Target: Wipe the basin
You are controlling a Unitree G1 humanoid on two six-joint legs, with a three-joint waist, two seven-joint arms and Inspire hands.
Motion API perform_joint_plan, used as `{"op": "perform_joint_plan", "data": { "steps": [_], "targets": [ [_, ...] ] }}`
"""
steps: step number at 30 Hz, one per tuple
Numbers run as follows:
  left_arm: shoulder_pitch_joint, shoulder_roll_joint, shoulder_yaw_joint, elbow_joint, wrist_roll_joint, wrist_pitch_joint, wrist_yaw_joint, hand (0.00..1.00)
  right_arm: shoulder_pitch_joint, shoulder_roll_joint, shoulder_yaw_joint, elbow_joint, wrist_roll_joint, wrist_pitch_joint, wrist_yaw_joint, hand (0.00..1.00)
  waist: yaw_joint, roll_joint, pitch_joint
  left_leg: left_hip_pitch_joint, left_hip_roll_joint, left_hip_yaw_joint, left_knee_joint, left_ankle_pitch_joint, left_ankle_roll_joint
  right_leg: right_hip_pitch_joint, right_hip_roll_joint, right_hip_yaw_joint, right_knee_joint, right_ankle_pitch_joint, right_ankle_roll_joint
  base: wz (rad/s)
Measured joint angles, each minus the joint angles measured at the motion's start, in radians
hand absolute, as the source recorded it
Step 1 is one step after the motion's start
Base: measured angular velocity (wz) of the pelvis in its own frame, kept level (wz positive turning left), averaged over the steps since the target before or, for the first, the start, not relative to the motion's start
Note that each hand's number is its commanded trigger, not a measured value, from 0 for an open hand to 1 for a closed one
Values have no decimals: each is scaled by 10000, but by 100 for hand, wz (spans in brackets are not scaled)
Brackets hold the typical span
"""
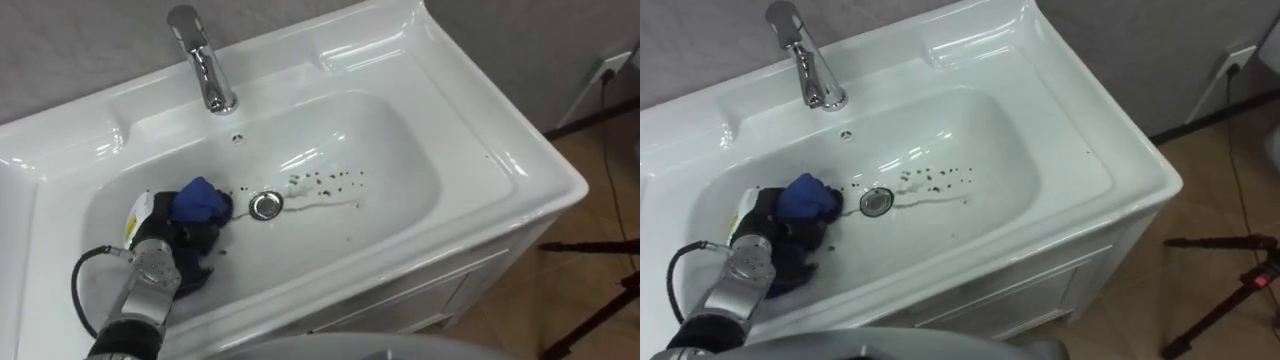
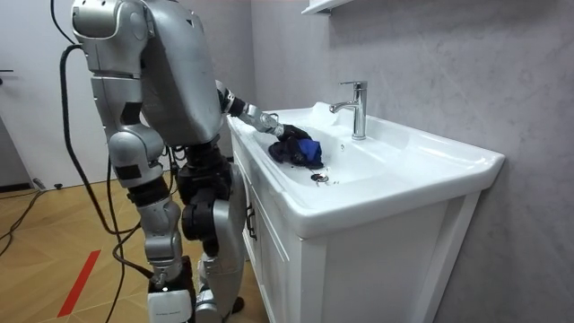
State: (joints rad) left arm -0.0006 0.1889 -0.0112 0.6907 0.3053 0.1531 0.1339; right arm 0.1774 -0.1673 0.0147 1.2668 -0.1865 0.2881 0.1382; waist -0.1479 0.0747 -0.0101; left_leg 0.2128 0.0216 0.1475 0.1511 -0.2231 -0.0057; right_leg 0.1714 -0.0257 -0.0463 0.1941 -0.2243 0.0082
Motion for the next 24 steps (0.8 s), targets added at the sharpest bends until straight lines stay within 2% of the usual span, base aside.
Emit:
{"op": "perform_joint_plan", "data": {
  "steps": [4, 6, 11, 13, 14, 15, 19, 20, 22, 24],
  "targets": [
    [-272, -42, -101, 15, -211, 214, -563, 100, 16, 7, 3, -46, 201, 125, -69, 0, -239, -39, 20, -7, -7, 210, 17, 1, 3, -139, -18, 177, 120, -18, 14, -13],
    [-531, -46, -465, 129, -383, 348, -777, 100, 77, 12, -22, -50, 214, 142, -48, 0, -543, -84, 35, -16, -19, 236, 22, 2, 4, -153, -25, 232, 101, -21, 30, 0],
    [-989, -94, -750, 471, -788, 584, -959, 100, 298, 26, -76, -151, 325, 200, -162, 0, -871, -99, 53, 6, -7, 424, 22, 2, 4, -209, -7, 418, 100, -15, 42, -9],
    [-1048, 0, -774, 488, -1014, 606, -984, 100, 388, 31, -142, -160, 318, 246, -225, 0, -1058, -92, 65, -95, -7, 424, 37, 2, 4, -314, -2, 432, 98, -5, 55, 0],
    [-1125, 40, -828, 505, -1293, 652, -987, 100, 435, 33, -191, -192, 321, 340, -279, 0, -1150, -103, 109, -107, -8, 431, 32, 3, 4, -330, -4, 439, 97, 3, 63, 0],
    [-1175, 34, -926, 493, -1594, 711, -986, 100, 492, 34, -194, -237, 299, 416, -311, 0, -1267, -118, 120, -118, -11, 438, 26, 3, 5, -332, -14, 426, 93, 3, 65, 0],
    [-1429, -20, -1156, 452, -2106, 725, -989, 100, 598, 17, -208, -296, 278, 415, -313, 0, -1537, -101, 151, -264, -15, 471, 10, 3, 6, -508, -26, 426, 113, 14, 87, 0],
    [-1551, -40, -1228, 456, -2142, 722, -989, 100, 610, 12, -282, -296, 277, 419, -289, 0, -1574, -108, 183, -284, -12, 530, -7, 7, 12, -546, -21, 434, 129, 19, 89, -7],
    [-1663, -149, -1391, 407, -2145, 680, -987, 100, 619, -34, -355, -302, 278, 422, -262, 0, -1615, -119, 190, -297, -3, 609, -13, 7, 16, -594, -9, 478, 146, 24, 86, -8],
    [-1910, -281, -1741, 296, -2148, 643, -984, 100, 549, -76, -419, -327, 282, 410, -316, 0, -1802, -109, 197, -390, 7, 622, -32, -4, 34, -680, 3, 503, 123, 49, 92, -2]
  ]
}}
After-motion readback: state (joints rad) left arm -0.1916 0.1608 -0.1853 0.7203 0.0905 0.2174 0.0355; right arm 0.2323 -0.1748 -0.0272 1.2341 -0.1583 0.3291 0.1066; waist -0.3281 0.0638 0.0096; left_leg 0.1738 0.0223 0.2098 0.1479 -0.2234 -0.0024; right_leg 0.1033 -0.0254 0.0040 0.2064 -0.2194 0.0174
